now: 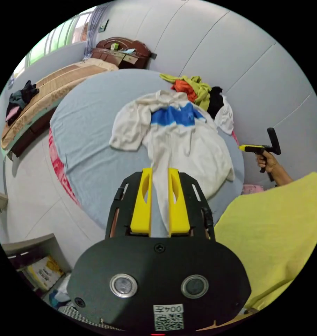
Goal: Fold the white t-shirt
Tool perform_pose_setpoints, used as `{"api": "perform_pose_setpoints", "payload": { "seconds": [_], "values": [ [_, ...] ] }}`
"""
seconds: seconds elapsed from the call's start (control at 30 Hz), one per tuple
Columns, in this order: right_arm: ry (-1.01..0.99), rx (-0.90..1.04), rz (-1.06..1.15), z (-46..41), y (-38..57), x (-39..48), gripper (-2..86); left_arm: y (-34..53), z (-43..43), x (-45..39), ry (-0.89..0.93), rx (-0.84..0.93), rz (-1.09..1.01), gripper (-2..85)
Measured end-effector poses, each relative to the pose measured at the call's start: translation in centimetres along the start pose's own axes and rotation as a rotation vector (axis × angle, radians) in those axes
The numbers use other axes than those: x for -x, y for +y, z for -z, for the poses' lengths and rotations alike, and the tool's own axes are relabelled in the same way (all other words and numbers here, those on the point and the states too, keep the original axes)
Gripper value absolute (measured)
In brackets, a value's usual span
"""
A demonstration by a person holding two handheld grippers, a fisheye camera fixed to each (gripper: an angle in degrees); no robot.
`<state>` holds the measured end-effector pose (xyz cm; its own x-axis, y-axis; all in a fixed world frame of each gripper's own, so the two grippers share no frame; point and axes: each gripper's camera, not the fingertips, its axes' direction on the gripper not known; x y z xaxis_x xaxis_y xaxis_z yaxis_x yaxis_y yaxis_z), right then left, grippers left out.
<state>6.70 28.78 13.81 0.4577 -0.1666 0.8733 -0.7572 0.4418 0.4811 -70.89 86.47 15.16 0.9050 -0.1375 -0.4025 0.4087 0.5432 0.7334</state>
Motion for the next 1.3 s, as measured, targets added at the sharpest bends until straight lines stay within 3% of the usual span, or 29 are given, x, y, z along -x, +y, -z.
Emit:
{"api": "perform_pose_setpoints", "payload": {
  "seconds": [0.3,0.63,0.77,1.03,1.23,1.3],
  "values": [
    [0.069,0.159,-0.097,-8.5,7.3,-3.8,3.9,7.9,-4.3,-2.4,-0.023,0.098,0.006,8.3],
    [0.146,0.196,-0.129,-11.4,10.2,-5.3,3.5,5.4,-8.1,-6.4,-0.195,0.129,-0.139,8.9],
    [0.073,0.173,-0.170,-11.0,12.2,-7.5,3.3,4.0,-9.2,-7.4,-0.254,0.149,-0.168,8.2],
    [-0.007,0.029,-0.186,-6.8,18.4,-9.1,9.3,0.5,-5.2,-6.8,-0.134,-0.016,-0.051,2.3],
    [0.223,0.080,-0.022,-8.7,19.6,-5.6,11.6,-3.9,-1.9,-4.8,-0.022,-0.116,0.032,1.5],
    [0.327,0.085,0.048,-8.8,18.6,-4.6,4.6,-5.5,-1.3,-4.2,0.003,-0.144,0.056,1.4]
  ]
}}
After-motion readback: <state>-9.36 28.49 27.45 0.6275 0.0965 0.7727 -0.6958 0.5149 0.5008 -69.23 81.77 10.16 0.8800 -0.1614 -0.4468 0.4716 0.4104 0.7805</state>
